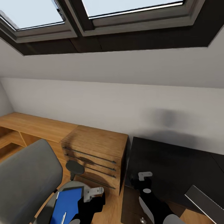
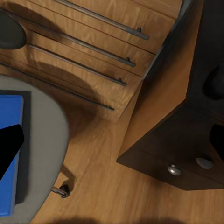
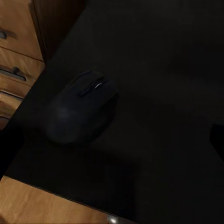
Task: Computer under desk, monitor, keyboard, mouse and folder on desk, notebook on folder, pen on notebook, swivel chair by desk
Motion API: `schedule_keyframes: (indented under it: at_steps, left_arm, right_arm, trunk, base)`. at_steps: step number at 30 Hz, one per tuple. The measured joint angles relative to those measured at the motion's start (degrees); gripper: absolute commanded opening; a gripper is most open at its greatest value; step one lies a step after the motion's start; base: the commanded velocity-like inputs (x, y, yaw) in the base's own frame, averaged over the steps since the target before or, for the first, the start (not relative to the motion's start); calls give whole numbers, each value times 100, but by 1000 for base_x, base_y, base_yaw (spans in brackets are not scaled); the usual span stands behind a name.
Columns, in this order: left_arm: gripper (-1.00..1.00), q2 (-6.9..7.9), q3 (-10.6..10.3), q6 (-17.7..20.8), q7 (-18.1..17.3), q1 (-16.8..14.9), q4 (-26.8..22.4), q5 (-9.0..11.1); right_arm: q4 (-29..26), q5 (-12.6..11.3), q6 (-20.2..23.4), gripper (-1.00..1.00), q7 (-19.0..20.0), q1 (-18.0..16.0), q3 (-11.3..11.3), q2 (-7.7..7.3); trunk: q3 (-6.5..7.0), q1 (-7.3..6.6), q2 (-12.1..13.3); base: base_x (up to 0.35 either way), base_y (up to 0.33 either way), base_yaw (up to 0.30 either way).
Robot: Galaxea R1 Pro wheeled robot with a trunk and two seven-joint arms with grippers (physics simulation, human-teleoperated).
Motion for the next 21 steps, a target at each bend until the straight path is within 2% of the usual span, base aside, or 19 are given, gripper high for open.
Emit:
schedule_keyframes:
  at_steps: [8, 13, 17, 21]
  left_arm:
    - [100, 0, 0, 3, 0, 0, 6, 4]
    - [100, 0, 0, 7, 0, 0, 9, 5]
    - [100, -88, -9, -40, 10, 0, 0, 120]
    - [100, -177, -30, -40, 9, -3, -7, 15]
  right_arm:
    - [-47, 1, 0, 100, 1, 0, 14, -5]
    - [-116, 10, -80, 100, 3, 1, 153, -6]
    - [-243, -33, -29, 100, 4, -53, 28, 55]
    - [-199, -29, -90, 100, -7, -52, 69, 72]
  trunk:
    - [0, 0, 0]
    - [0, 0, 0]
    - [0, 0, 0]
    - [0, 0, 0]
  base:
    - [101, 77, 0]
    - [10, 7, 0]
    - [0, 0, 0]
    - [0, 0, 0]
